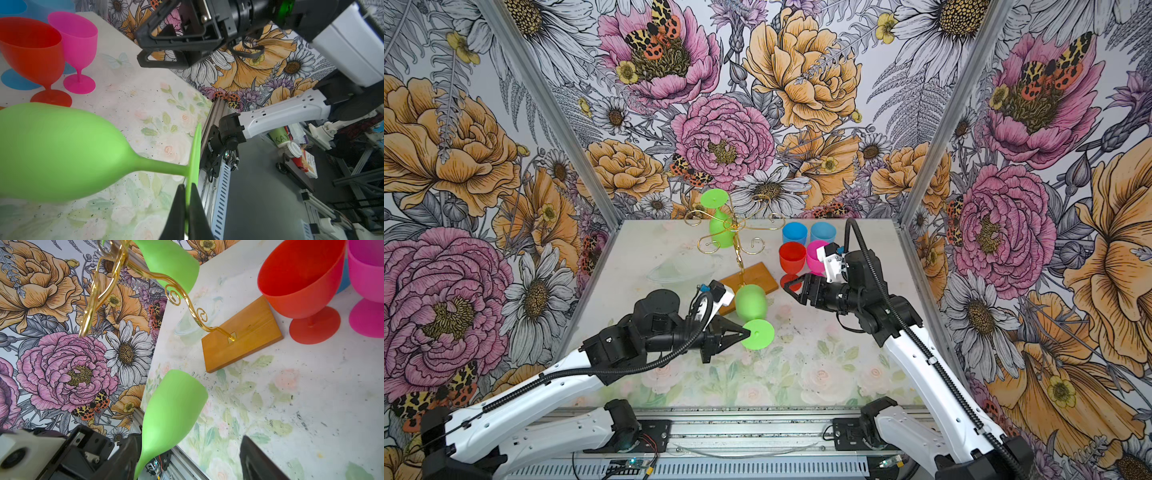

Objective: Take the wine glass off the wine glass rack
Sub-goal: 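Open the right gripper and withdraw while the left gripper pulls the glass nearer, then tilt the green glass upright with the left gripper while the right gripper grasps it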

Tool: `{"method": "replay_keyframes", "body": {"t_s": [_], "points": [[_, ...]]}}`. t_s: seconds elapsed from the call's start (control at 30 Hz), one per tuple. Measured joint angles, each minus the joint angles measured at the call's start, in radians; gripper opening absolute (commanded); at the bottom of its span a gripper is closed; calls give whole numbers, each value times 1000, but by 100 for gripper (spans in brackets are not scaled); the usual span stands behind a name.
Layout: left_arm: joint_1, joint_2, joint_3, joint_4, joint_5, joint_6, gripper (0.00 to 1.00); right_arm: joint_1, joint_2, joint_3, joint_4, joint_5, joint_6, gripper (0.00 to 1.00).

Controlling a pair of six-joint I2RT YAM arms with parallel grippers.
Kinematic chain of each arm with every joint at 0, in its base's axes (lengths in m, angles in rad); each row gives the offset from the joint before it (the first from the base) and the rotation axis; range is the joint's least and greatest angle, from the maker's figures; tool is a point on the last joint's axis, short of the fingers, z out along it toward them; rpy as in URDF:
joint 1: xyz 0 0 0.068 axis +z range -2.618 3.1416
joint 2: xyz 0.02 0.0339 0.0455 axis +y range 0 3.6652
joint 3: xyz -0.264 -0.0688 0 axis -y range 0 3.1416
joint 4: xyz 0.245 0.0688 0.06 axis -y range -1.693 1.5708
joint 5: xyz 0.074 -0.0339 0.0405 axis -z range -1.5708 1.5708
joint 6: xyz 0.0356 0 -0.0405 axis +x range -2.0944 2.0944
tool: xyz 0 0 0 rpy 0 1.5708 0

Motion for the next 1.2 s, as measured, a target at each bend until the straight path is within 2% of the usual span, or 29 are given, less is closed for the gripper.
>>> {"method": "replay_keyframes", "body": {"t_s": [0.17, 0.33, 0.53, 0.7, 0.83, 1.07, 1.2], "points": [[-159, -85, -23, -23, -181, 287, 0, -13, 66, 43, -43, -32, -6, 78], [-235, -143, -89, -27, -341, 531, 0, -13, 119, 69, -58, -61, -14, 78], [-336, -103, -132, -47, -552, 788, 0, -13, 150, 111, -72, -81, -35, 77], [-376, -40, -140, -49, -695, 930, 0, -13, 166, 162, -73, -84, -51, 74], [-386, -30, -167, -50, -750, 1013, 0, 5, 192, 198, -73, -90, -60, 72], [-388, -31, -204, -50, -849, 1162, 0, 103, 249, 232, -116, -89, -103, 68], [-388, -45, -237, -59, -888, 1244, 0, 134, 278, 239, -132, -87, -123, 61]]}}
